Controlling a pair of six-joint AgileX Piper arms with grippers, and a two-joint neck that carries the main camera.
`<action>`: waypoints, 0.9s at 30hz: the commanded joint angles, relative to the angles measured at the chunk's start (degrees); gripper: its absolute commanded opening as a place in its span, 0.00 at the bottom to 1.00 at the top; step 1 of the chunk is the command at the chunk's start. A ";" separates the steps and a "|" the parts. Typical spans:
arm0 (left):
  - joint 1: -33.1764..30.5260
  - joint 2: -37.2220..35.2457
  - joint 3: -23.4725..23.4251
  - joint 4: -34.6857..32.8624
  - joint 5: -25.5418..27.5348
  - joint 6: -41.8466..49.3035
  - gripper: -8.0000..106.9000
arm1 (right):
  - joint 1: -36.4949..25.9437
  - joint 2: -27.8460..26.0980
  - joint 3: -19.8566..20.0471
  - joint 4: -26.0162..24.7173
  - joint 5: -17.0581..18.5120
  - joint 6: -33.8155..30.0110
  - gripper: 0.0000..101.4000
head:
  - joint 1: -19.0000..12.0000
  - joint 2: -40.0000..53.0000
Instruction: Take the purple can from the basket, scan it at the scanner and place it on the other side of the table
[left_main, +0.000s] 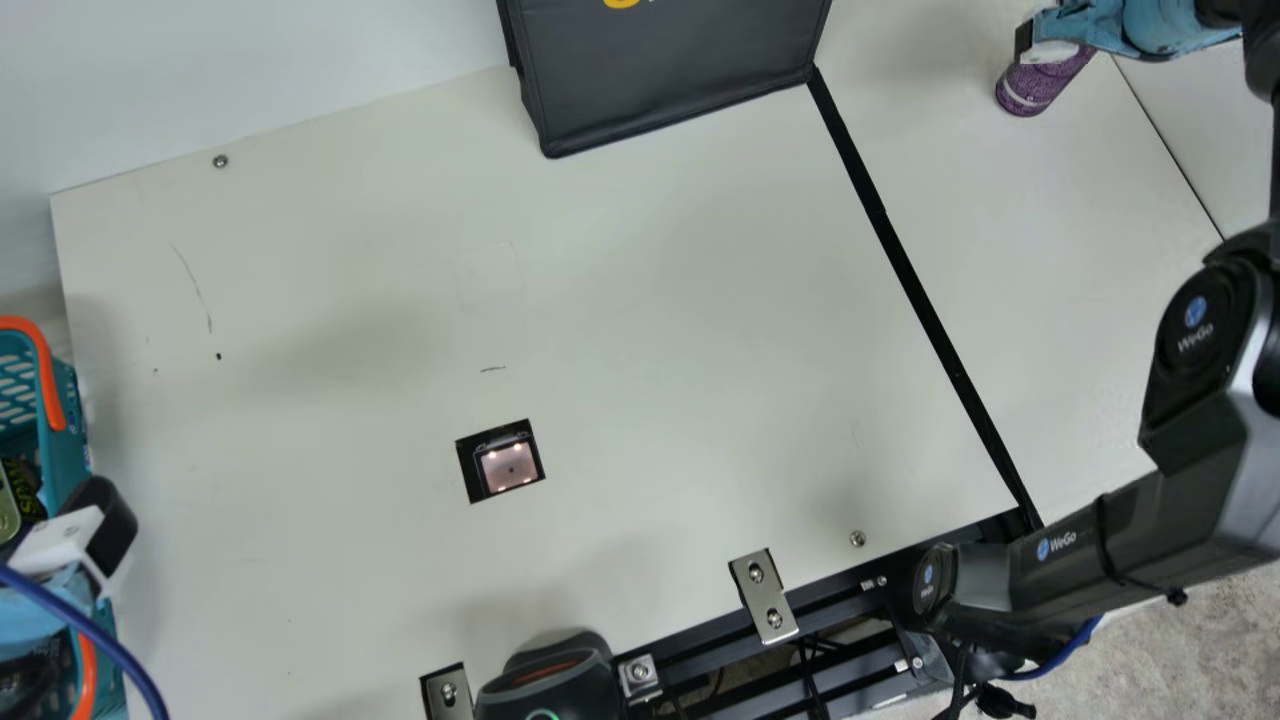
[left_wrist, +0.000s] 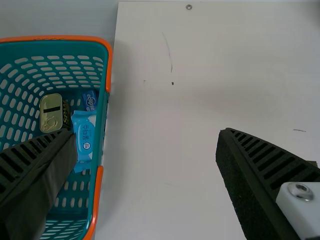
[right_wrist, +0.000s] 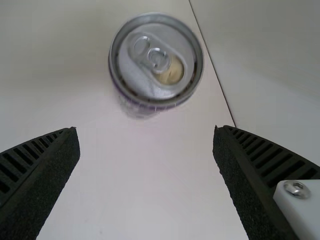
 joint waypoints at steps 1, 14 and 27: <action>0.00 0.00 0.00 0.00 0.00 0.00 0.85 | 0.08 -3.42 4.44 0.03 -0.54 0.19 0.94 | -1.66 -0.13; 0.30 -0.95 -3.01 -0.42 2.38 0.42 0.85 | 2.79 -16.47 13.96 1.79 -0.45 1.44 0.94 | -1.66 3.88; 1.40 -4.58 -13.27 -2.09 10.71 2.03 0.85 | 12.95 -29.49 16.00 1.18 5.68 6.22 0.94 | -1.66 19.87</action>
